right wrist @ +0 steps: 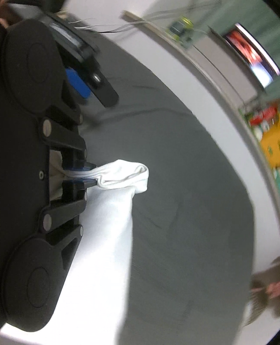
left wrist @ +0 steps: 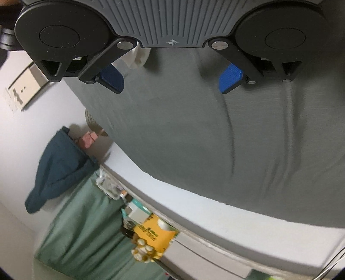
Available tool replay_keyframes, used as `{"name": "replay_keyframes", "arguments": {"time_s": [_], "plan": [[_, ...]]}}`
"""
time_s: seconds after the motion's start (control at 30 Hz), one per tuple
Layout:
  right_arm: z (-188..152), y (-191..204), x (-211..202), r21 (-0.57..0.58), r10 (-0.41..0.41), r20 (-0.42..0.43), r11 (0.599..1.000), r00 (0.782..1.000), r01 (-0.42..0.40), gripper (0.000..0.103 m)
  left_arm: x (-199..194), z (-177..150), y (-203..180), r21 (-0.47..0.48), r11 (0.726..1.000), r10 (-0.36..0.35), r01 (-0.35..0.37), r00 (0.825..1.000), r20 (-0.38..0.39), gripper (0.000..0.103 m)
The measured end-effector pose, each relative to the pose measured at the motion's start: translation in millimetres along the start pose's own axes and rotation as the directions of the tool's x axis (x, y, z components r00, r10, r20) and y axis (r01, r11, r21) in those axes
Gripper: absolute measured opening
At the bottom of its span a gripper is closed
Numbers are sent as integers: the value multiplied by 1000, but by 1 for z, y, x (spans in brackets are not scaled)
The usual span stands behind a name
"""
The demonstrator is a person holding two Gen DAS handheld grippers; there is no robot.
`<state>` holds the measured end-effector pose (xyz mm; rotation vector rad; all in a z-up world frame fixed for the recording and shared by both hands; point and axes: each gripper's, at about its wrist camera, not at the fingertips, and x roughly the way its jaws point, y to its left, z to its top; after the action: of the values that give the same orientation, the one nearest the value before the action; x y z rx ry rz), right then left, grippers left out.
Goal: Fold clothes
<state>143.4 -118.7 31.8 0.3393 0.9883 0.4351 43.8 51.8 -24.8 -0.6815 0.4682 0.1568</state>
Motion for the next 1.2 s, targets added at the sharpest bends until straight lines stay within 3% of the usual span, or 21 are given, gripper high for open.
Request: {"name": "replay_keyframes", "arguments": {"time_s": [0.1, 0.2, 0.27, 0.33, 0.43, 0.57, 0.83, 0.97, 1.03, 1.1, 1.2], "plan": [[-3, -4, 5, 56, 37, 9, 998, 999, -37, 20, 3, -1, 4, -14, 1000, 7, -7, 1000, 0, 98], [-5, -2, -22, 62, 148, 78, 986, 986, -153, 27, 3, 0, 7, -28, 1000, 6, -6, 1000, 11, 98], [-10, 1, -50, 12, 166, 138, 985, 976, -170, 37, 3, 1, 8, -36, 999, 5, -5, 1000, 17, 98], [-21, 1, -71, -36, 137, 171, 990, 976, -133, 39, 3, 0, 10, -42, 999, 4, -3, 1000, 13, 98], [-43, 5, -76, -139, 46, 129, 990, 991, -28, 39, 1, -2, 10, -40, 999, -4, 4, 1000, 18, 98], [-78, 17, -62, -301, -54, 101, 950, 993, 83, 39, -2, -2, 8, -35, 999, -12, 14, 999, 35, 98], [-105, 49, -39, -501, -54, 176, 854, 983, 137, 37, -10, 4, 14, -53, 998, -12, 15, 998, 61, 98], [-102, 55, -38, -549, -14, 215, 825, 977, 132, 36, -14, 20, 8, 6, 998, -65, 64, 997, 32, 98], [-102, 53, -53, -547, 33, 244, 830, 969, 109, 36, -13, 28, -1, 71, 993, -97, 96, 995, 12, 98], [-103, 53, -68, -556, 62, 259, 826, 964, 97, 38, -9, 33, -14, 170, 979, -114, 115, 993, -14, 98], [-113, 46, -85, -611, 49, 233, 785, 971, 107, 42, 2, 31, -38, 312, 942, -112, 121, 993, -46, 98]]}}
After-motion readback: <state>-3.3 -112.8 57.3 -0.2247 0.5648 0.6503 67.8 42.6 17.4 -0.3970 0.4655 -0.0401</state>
